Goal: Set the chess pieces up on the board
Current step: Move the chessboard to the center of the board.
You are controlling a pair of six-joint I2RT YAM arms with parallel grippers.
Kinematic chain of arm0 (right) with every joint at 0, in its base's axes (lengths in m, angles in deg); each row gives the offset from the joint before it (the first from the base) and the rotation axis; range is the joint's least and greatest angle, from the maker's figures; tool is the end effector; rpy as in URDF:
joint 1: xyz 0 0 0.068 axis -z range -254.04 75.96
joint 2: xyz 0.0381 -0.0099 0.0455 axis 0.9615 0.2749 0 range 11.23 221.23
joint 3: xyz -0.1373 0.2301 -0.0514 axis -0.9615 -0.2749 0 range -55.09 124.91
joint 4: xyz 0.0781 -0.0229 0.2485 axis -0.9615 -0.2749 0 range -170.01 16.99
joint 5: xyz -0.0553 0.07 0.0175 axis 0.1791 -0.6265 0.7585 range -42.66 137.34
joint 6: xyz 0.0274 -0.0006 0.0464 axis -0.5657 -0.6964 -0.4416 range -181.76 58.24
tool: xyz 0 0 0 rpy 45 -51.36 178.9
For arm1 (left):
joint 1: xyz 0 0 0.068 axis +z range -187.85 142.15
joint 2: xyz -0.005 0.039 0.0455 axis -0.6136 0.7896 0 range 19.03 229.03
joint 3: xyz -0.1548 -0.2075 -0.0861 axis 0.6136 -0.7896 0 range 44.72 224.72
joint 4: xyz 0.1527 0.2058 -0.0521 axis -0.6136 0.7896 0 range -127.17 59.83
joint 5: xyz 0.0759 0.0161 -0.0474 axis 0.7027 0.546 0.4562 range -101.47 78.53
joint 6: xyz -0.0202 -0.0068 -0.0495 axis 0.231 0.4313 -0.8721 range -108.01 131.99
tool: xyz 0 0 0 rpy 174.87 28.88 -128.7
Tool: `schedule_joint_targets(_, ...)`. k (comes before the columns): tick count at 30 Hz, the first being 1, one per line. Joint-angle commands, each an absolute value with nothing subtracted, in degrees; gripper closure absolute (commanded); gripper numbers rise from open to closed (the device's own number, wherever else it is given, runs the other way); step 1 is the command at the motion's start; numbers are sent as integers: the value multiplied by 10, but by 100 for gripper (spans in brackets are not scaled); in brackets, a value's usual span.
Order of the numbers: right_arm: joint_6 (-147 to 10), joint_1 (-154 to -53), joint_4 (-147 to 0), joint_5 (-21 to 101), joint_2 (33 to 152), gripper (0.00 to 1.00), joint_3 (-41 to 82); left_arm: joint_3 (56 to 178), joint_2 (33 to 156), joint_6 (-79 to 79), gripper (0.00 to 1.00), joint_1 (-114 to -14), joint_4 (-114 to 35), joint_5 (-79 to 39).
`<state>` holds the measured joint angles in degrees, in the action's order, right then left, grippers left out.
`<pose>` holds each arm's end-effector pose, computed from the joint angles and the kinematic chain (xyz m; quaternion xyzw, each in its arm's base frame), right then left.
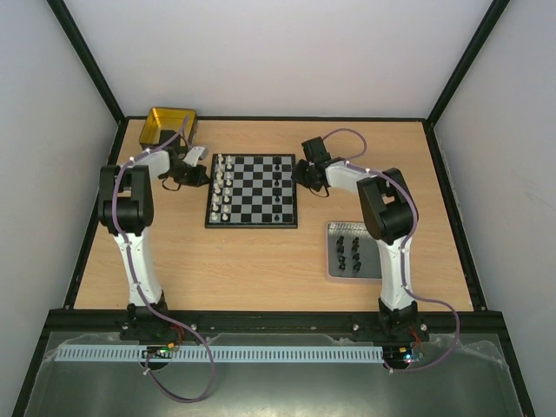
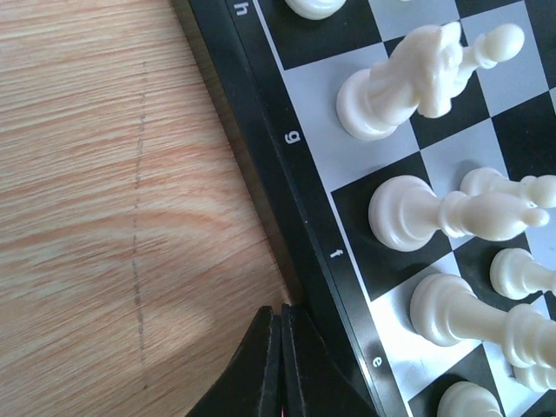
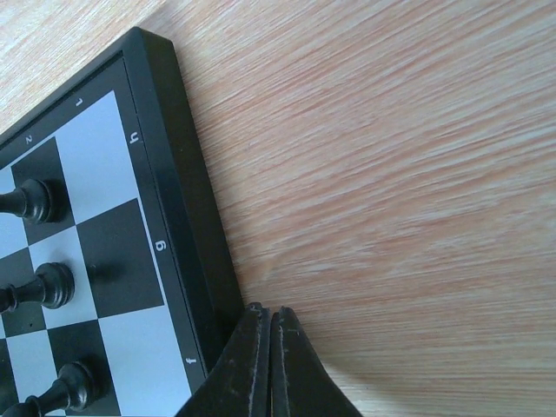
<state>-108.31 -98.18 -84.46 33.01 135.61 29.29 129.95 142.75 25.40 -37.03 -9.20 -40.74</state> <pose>0.4189 0.1974 0.1350 0.1416 0.9267 0.2855 0.1992 0.4379 -0.0112 0.1313 0.1551 0.9359 -0.2210 0.2265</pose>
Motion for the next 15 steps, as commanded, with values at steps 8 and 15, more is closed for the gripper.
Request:
schedule_joint_targets(8, -1079, -1023, -881, 296, 1334, 98, 193, 1196, 1396, 284, 98, -405, -22, -438)
schedule_joint_targets(15, -1080, -1039, -852, 289, 1281, 98, 112, 1127, 1344, 300, 97, -437, -28, -408)
